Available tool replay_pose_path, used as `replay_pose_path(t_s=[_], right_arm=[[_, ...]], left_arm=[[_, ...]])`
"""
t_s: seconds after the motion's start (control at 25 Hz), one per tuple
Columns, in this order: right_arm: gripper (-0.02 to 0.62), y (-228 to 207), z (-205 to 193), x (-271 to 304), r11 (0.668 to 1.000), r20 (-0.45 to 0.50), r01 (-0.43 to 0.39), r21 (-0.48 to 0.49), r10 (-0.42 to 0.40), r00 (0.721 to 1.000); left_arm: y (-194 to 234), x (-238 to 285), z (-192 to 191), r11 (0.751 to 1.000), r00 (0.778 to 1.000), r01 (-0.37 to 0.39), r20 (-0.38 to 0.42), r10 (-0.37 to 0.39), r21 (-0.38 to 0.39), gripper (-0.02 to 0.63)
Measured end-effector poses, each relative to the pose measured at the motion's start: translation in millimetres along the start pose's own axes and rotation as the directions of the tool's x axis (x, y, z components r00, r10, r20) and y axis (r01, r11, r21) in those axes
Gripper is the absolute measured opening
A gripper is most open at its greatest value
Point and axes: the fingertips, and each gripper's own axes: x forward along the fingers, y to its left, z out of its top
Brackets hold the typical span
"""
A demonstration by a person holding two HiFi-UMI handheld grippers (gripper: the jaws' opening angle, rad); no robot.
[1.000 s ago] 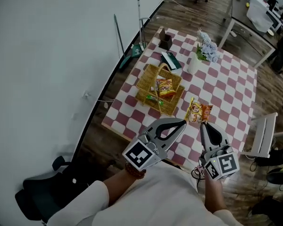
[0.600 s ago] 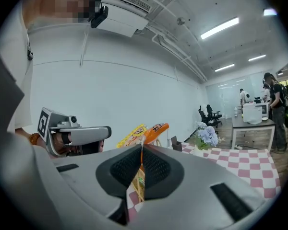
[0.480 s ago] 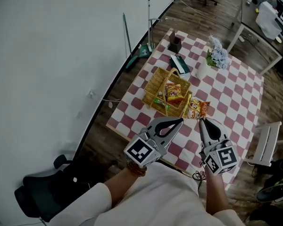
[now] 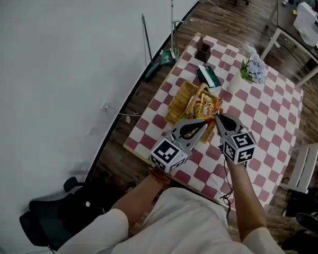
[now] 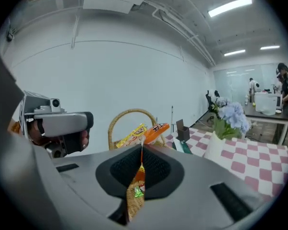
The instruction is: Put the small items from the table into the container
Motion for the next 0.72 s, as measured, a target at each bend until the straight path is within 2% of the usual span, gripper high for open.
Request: replay_pose_path(t_s=[0.16,0.32,0.48,0.56,0.72], right_arm=[[0.025,-6,-18,40,0.999,-0.075,-0.014,0.030,0.017,0.997],[0.026,-5,-22,54,0.999,-0.110,-0.022,0.035,0.026,0.994],[0.040,-3,-20,56,0.998,-0.108,-0.041,0.052,0.046,0.993],[0.114,-3,-20,54,0.995,-0.098,-0.057,0.077,0.065,0.993],[0.115,-8,-13,41,0.995,-0.063,-0.043,0.090,0.048,0.997]], left_arm=[[23,10,-29,1.000,0.998,-0.024,-0.052,0.024,-0.016,0.028],[36,15,-51,0.998,0.995,-0.044,-0.096,0.040,-0.043,0.028],[33,11,-53,0.997,0.995,-0.046,-0.093,0.040,-0.059,0.028],[30,9,-50,0.997,0.996,-0.047,-0.085,0.041,-0.064,0.028],[22,5,-41,0.997,0.997,-0.044,-0.068,0.039,-0.059,0.028]])
